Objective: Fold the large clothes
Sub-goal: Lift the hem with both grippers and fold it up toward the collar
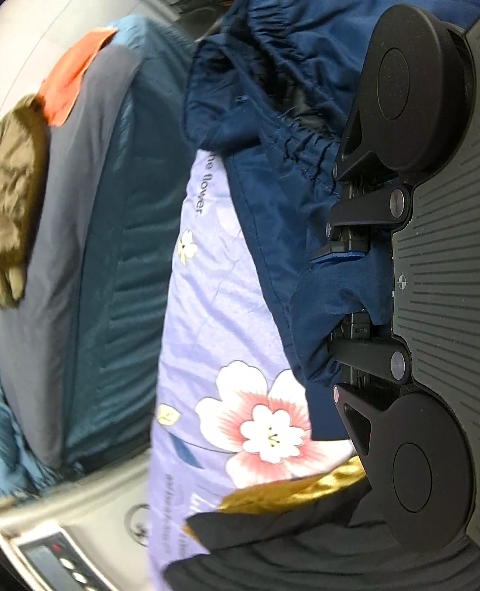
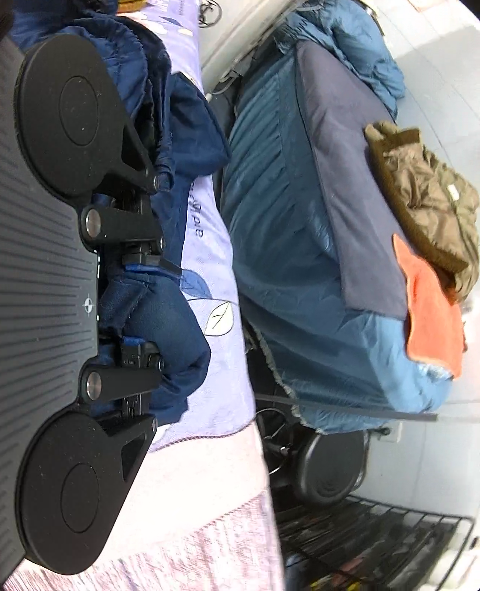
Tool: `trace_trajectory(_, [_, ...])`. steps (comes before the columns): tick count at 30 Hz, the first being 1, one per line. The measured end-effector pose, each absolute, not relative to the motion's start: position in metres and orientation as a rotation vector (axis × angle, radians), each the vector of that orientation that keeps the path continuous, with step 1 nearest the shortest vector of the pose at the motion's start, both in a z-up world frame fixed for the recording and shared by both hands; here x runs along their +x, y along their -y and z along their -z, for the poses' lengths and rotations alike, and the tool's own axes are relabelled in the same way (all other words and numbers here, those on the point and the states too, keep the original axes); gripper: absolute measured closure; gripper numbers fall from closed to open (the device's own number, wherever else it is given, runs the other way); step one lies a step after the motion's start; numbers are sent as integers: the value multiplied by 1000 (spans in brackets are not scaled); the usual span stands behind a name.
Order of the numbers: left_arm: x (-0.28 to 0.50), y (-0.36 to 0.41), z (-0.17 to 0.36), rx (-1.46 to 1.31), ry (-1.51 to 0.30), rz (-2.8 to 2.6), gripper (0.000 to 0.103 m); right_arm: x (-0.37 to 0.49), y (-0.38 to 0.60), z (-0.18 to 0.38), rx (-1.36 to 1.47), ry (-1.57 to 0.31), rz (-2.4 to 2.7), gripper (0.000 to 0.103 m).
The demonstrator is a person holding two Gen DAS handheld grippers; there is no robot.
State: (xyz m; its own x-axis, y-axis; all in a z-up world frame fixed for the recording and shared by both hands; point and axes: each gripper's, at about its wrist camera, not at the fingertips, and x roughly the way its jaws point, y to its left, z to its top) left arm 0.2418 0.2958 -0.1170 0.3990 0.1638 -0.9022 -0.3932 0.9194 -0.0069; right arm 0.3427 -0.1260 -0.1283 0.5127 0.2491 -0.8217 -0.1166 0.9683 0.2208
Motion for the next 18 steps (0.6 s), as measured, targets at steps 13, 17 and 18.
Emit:
trace_trajectory(13, [208,-366,75,-880,-994,-246,0,345,187,103,730,-994,-293,9])
trace_trajectory(17, [192,-371,53,-807,-926,-269,0,328,196,83,621,-972,-297,7])
trace_trajectory(18, [188,-373,44,-765,-889,-313,0,323,195,80,567,-970,-303,7])
